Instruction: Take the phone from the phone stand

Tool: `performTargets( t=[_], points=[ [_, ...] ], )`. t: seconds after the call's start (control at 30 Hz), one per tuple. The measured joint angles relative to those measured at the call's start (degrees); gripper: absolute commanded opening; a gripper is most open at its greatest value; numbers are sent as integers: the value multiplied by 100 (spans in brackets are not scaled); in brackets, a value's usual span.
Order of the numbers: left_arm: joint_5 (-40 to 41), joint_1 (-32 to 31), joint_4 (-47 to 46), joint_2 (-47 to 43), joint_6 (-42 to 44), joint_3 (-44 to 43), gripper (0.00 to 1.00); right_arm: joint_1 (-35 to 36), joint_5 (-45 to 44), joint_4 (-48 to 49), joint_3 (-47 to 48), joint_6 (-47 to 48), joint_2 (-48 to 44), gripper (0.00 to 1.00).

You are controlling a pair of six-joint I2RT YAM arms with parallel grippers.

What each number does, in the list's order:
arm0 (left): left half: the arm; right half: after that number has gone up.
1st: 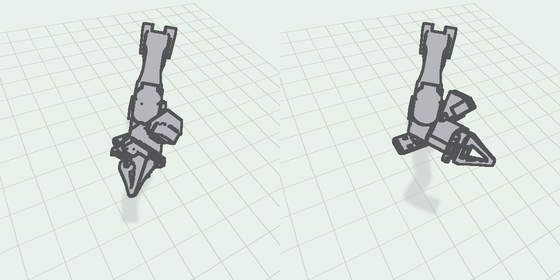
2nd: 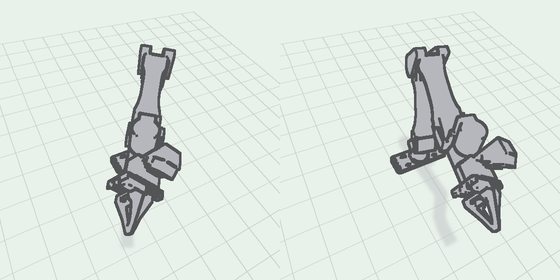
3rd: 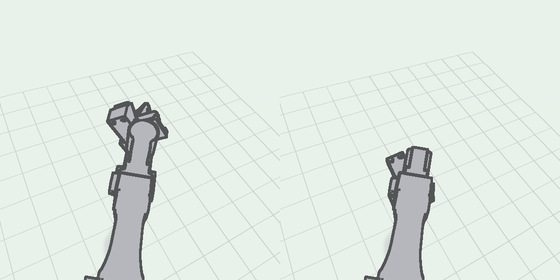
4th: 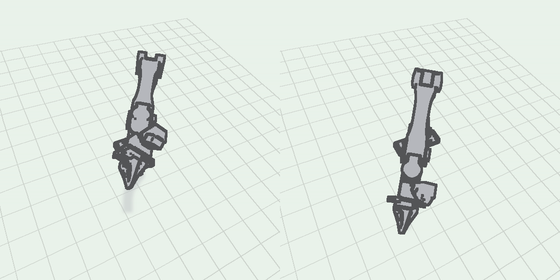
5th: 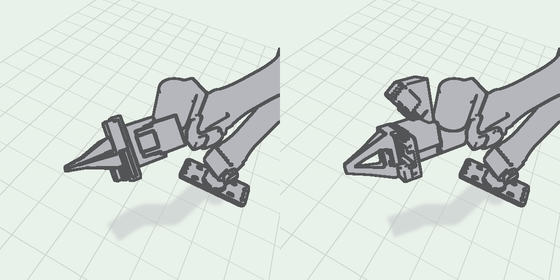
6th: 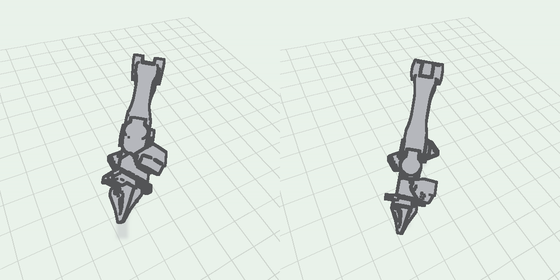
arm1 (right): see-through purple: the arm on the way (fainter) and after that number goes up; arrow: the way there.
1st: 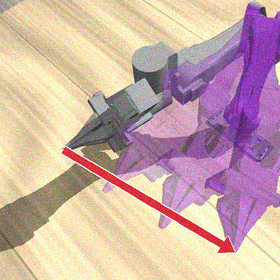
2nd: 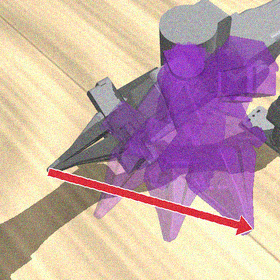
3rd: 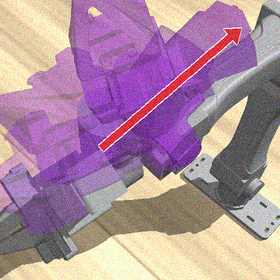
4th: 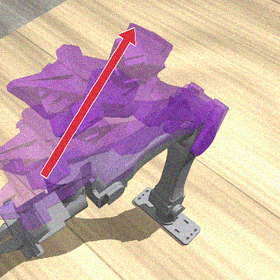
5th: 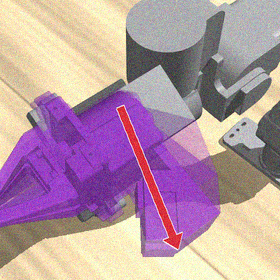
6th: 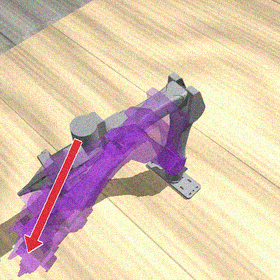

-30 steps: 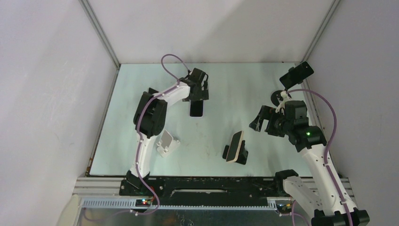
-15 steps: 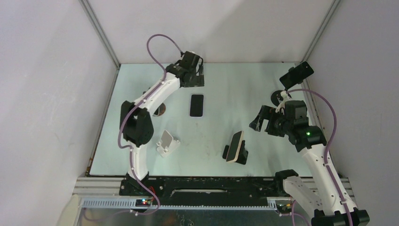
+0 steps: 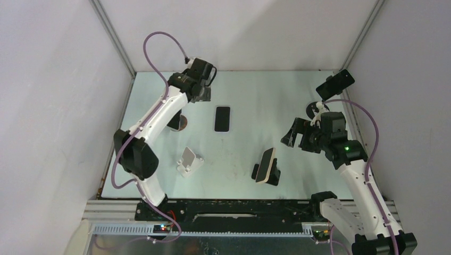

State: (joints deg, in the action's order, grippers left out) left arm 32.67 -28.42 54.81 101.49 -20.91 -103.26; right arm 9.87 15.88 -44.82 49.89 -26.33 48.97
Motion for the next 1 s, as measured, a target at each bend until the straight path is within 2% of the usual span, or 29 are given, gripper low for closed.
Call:
performTargets(
  t=[0.23,0.57,0.63,0.83,1.0],
  points=[
    [125,286,201,-551,-17,778,100,24,199,219,-9,-31,15,95],
    [-118,686,-221,-2527,-101,2201,100,634,168,686,-13,-345,170,94],
    [-463,686,-468,-2833,-31,2577,100,697,142,675,-13,-413,225,94],
    [-1563,614,-846,-3123,-28,2691,100,686,-155,525,-13,-581,164,94],
    [-2400,-13,-1421,-3132,-380,2778,100,197,-186,175,79,-632,39,94]
  ],
)
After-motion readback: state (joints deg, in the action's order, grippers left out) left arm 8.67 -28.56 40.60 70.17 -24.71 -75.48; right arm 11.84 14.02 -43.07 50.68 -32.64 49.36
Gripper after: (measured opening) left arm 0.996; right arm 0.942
